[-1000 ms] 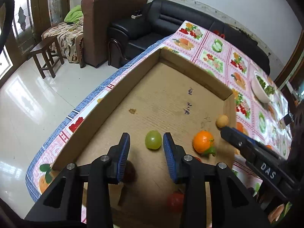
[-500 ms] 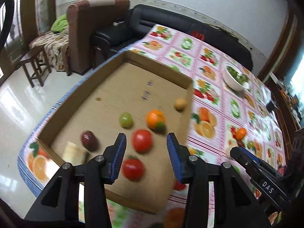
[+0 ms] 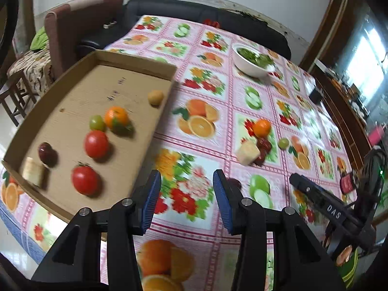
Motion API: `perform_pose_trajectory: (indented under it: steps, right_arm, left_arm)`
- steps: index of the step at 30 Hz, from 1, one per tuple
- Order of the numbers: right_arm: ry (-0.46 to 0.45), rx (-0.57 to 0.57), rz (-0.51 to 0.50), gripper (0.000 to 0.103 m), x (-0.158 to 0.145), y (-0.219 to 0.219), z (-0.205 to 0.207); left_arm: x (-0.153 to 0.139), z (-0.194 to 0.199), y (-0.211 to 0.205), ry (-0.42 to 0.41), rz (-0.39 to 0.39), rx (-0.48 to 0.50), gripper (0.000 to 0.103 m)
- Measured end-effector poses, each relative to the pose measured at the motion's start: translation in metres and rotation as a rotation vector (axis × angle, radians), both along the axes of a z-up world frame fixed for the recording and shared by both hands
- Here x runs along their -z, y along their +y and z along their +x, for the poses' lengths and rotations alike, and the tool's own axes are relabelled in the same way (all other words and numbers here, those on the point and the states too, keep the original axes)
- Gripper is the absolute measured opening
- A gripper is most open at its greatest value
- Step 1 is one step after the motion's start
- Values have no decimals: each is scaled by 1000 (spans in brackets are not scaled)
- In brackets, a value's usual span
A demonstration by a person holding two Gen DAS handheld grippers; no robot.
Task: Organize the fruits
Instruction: 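Move both grippers back over the table toward the dark plum, then grasp the dark plum with the left gripper while the right grasps a mandarin orange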
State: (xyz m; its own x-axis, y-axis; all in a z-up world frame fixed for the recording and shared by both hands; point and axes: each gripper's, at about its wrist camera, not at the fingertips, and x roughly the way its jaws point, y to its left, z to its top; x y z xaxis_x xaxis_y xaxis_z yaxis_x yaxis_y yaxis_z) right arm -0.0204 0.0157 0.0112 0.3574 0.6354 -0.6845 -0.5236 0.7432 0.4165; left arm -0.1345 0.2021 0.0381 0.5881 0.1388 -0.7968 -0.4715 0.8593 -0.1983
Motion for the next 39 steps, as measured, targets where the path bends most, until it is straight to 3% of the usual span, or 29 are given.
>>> perform_pose_trajectory:
  steps: [9, 24, 35, 39]
  right_arm:
    - [12, 37, 12, 39, 5, -22, 7]
    - [17, 38, 14, 40, 7, -20, 14]
    - [12, 38, 11, 40, 3, -9, 28]
    - [-8, 34, 9, 53, -7, 13, 45]
  left_arm:
    - [9, 11, -23, 31, 0, 52, 43]
    - [17, 22, -36, 49, -12, 115, 43]
    - [33, 38, -44, 79, -36, 166, 49]
    - [41, 45, -45, 98, -30, 168, 49]
